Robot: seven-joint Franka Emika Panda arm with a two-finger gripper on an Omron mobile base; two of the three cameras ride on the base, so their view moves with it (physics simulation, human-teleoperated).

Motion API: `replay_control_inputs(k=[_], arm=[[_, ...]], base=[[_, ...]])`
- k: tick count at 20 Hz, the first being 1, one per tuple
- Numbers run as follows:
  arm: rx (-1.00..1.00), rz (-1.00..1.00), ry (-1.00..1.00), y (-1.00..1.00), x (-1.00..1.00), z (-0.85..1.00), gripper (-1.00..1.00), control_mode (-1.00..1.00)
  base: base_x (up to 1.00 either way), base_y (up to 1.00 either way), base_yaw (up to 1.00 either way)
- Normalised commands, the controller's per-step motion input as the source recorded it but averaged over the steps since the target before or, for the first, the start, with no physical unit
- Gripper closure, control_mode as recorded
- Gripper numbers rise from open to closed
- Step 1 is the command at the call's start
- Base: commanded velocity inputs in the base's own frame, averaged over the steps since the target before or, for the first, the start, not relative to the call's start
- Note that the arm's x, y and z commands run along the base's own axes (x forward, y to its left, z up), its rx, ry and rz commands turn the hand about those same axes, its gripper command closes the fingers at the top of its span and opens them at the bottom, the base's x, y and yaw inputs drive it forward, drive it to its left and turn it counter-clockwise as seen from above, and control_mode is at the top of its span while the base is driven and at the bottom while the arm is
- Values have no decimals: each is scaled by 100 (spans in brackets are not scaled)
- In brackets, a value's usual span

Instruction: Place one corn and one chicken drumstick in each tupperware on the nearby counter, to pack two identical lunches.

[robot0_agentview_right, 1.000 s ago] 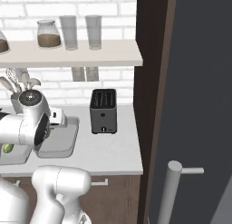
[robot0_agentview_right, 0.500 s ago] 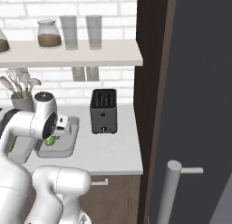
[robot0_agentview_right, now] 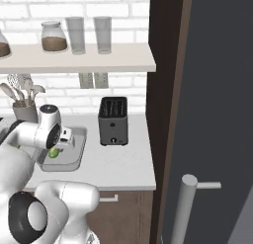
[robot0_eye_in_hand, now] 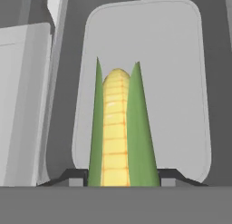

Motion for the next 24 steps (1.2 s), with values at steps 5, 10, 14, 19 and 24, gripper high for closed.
replay_control_inputs(k=[5,10,14,19,24], arm=[[0,0,0,13,57,-28,100,-100],[-1,0,0,19,40,-33,100,-100],[-1,0,0,4,9,-38,100,-100],[0,0,0,0,8,-34,100,-100],[0,0,0,0,19,-35,100,-100]], base=[[0,0,0],[0,0,0],[0,0,0],[0,0,0],[0,0,0]])
